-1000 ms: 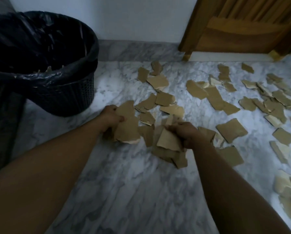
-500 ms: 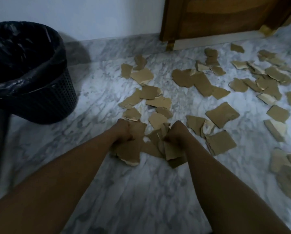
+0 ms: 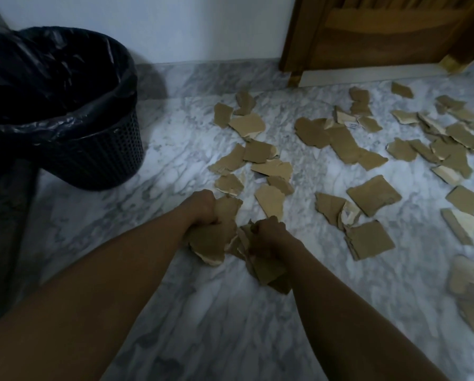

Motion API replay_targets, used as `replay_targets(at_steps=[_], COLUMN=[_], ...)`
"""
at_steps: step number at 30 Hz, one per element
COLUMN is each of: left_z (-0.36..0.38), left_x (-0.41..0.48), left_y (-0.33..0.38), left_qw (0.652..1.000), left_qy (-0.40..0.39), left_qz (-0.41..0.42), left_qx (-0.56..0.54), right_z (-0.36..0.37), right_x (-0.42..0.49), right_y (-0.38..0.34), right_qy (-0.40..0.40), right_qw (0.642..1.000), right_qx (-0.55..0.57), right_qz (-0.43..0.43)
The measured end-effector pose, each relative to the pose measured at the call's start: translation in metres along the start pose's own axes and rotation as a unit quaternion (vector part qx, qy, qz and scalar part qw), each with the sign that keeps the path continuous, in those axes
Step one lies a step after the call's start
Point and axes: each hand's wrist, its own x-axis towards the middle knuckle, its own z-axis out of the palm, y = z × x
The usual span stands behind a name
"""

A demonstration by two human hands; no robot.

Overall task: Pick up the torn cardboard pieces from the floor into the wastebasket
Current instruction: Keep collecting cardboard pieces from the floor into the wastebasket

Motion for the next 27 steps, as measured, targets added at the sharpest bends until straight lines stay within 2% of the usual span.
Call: replay_targets(at_steps=[5,9,13,15,17,20,21,24,27], left_z=[-0.006,-0.011,-0.01,-0.009,-0.007,-0.002,-0.001,0.002,0.002], left_x=[-0.005,-0.006,-0.003,0.001,0.003,0.008,0.009,0.013,0.019], left_y=[-0.023,-0.034,-0.031,-0.028,-0.027,-0.029,-0.029,-0.032,-0.034], left_qw=[0.986,0.99,0.994,0.996,0.997,0.996,0.996,0.997,0.997], left_qy=[0.038,0.025,0.005,0.003,0.008,0.009,0.006,-0.006,-0.01], left_qz=[-0.06,-0.089,-0.085,-0.073,-0.066,-0.071,-0.072,-0.068,-0.06], left_qx=[-0.149,-0.107,-0.063,-0.045,-0.037,-0.047,-0.045,-0.044,-0.04], right_z=[0.0,-0.02,-0.048,-0.054,-0.05,-0.031,-0.024,-0.012,-0.021], right_x=[0.002,0.002,0.014,0.028,0.044,0.062,0.066,0.075,0.074], right_y=[0.009,0.022,0.036,0.038,0.037,0.028,0.027,0.02,0.014], right_qy=[-0.007,-0.014,0.072,0.111,0.133,0.155,0.168,0.189,0.154], right_qw=[0.997,0.976,0.883,0.855,0.862,0.906,0.91,0.922,0.945], right_qx=[0.073,0.213,0.446,0.482,0.456,0.329,0.313,0.31,0.282], right_qz=[0.013,0.054,0.13,0.156,0.179,0.215,0.212,0.137,0.056])
